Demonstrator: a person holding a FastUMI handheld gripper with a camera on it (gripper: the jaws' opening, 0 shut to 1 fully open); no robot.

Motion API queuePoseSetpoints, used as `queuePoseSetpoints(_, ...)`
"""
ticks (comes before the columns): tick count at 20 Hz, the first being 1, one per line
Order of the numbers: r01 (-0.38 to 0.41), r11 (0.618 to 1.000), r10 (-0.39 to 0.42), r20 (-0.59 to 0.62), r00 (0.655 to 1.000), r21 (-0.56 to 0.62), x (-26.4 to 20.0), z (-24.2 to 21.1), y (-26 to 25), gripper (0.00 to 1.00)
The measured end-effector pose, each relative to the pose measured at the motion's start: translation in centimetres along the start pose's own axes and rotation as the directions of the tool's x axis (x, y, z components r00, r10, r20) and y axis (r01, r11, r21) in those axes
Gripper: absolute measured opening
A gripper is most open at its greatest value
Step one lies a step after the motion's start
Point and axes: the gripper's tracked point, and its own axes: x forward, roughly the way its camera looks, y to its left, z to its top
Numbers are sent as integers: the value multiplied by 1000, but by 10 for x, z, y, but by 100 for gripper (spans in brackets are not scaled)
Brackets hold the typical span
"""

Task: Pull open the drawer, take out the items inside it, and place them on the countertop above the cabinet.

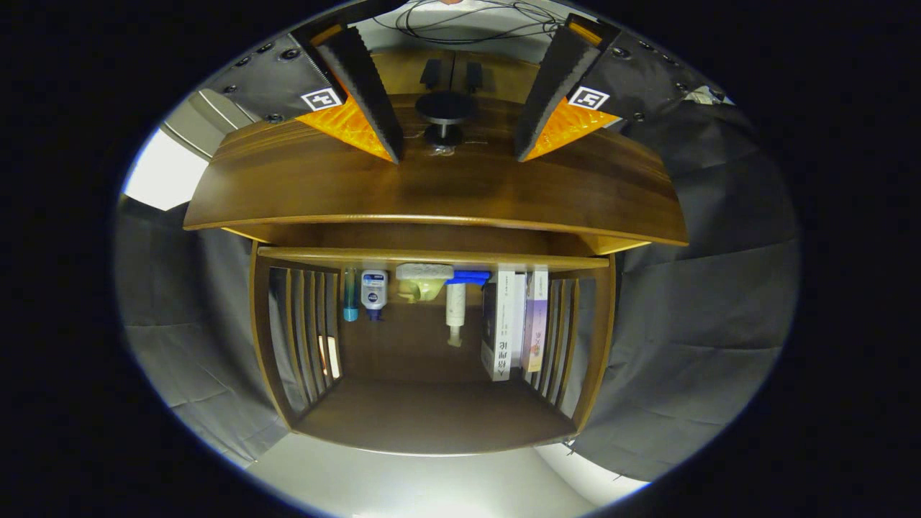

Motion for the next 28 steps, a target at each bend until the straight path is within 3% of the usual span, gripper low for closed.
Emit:
queuePoseSetpoints(11,50,997,-48,32,998,-60,10,-3,0,96)
queuePoseSetpoints(28,64,997,-65,-8,998,-44,52,4,-7,98)
